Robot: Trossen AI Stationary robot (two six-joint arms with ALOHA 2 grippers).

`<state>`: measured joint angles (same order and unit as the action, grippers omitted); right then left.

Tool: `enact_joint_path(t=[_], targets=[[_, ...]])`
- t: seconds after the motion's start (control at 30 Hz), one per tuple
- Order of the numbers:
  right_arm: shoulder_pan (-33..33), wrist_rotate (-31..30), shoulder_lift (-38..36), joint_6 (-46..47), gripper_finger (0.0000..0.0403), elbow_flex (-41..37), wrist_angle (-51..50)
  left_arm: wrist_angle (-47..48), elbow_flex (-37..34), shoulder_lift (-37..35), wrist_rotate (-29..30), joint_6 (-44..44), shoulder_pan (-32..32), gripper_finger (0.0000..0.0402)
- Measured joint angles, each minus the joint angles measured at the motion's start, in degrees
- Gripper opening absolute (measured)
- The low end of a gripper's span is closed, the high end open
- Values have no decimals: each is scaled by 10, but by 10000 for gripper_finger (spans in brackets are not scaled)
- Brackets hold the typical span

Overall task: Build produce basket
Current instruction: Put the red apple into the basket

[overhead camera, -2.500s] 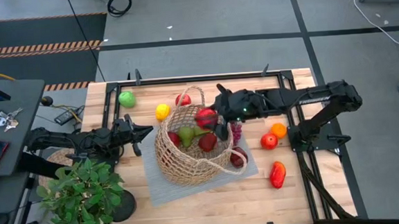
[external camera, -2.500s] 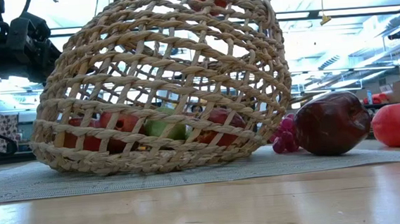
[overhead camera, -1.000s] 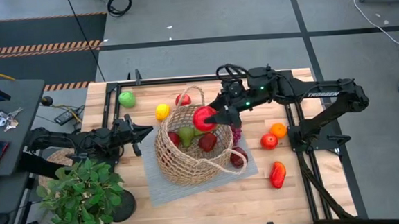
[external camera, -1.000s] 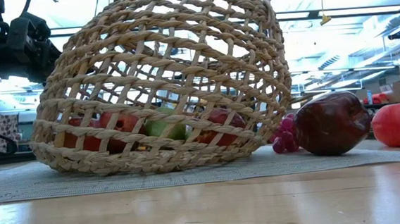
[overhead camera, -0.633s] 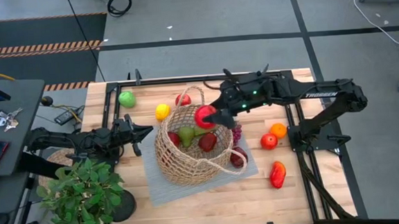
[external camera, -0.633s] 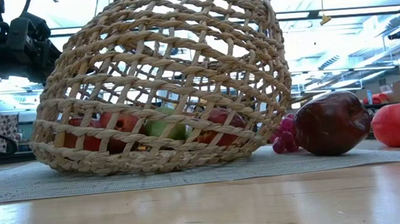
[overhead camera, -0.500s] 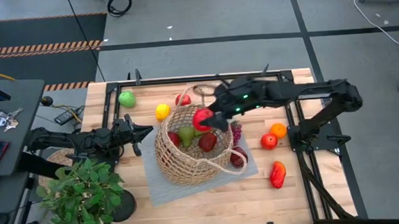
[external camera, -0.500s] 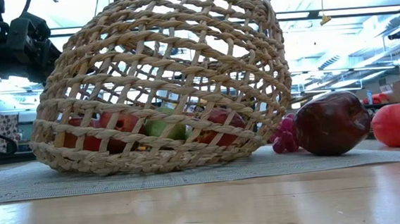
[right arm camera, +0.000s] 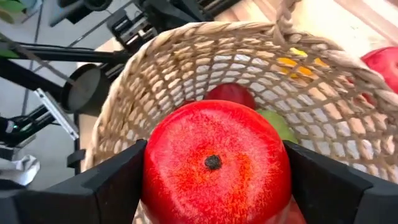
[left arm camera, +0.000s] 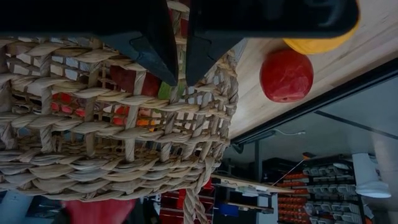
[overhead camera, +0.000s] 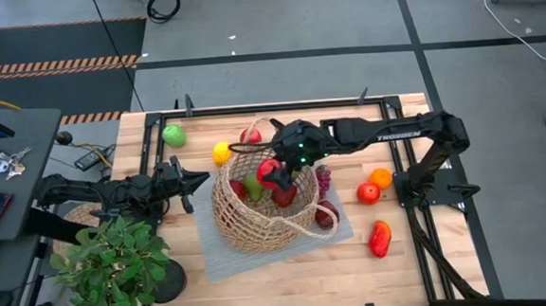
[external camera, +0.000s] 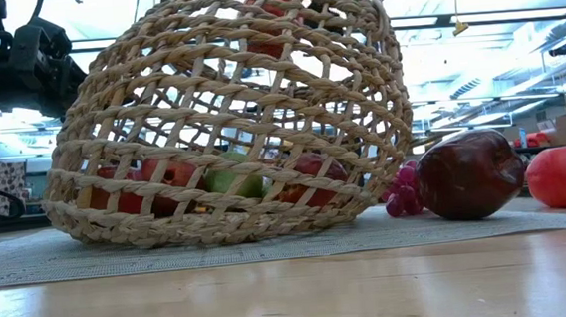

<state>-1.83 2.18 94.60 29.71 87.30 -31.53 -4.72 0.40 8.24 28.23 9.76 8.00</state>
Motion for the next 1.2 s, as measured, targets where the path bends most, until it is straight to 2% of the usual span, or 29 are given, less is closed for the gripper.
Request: enact_joint_path(t=[0.3, 0.47, 0.73, 1.03, 1.2], targets=[[8, -43, 75, -61, 351, 96, -151, 0, 0, 0, 0, 0, 0, 34], [11, -46, 105, -148, 351, 134, -217, 0, 0, 0, 0, 0, 0, 35], [11, -66, 124, -265, 351, 135, -227, 0, 0, 0, 0, 0, 0, 39], [5, -71, 145, -257, 353, 134, -225, 1, 0, 0, 0, 0, 0, 33], [-7, -62, 150, -248, 385, 134, -223, 1, 0, 0, 0, 0, 0, 40]])
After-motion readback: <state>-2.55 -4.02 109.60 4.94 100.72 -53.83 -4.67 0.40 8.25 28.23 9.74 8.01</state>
